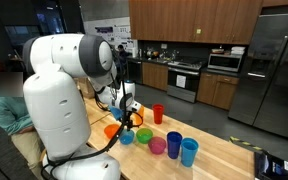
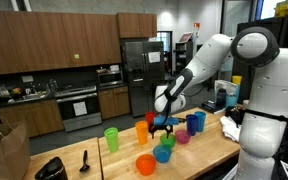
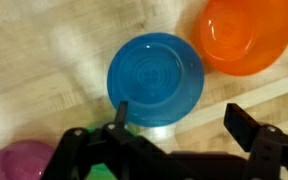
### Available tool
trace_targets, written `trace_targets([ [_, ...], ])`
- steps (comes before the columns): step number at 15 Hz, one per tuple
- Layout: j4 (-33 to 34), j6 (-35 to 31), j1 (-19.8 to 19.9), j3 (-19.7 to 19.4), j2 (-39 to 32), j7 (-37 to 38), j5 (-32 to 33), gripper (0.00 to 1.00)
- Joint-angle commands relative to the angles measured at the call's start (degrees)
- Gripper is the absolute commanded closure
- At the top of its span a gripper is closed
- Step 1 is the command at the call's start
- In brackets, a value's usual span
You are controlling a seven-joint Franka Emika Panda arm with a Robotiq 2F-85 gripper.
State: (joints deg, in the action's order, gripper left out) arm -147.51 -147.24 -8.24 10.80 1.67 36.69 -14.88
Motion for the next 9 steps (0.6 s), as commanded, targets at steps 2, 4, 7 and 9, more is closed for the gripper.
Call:
trace_targets([
  [2, 6.6, 8.1, 2.4, -2.1, 5.2, 3.6, 9.2, 0.00],
  [4, 10.9, 12.2, 3.4, -2.2, 5.6, 5.0, 12.5, 0.00],
  [7, 11.3, 11.4, 3.2, -2.2, 5.1, 3.5, 11.4, 0.00],
  [9, 12.4, 12.4, 3.3, -2.2, 5.2, 3.5, 11.4, 0.00],
])
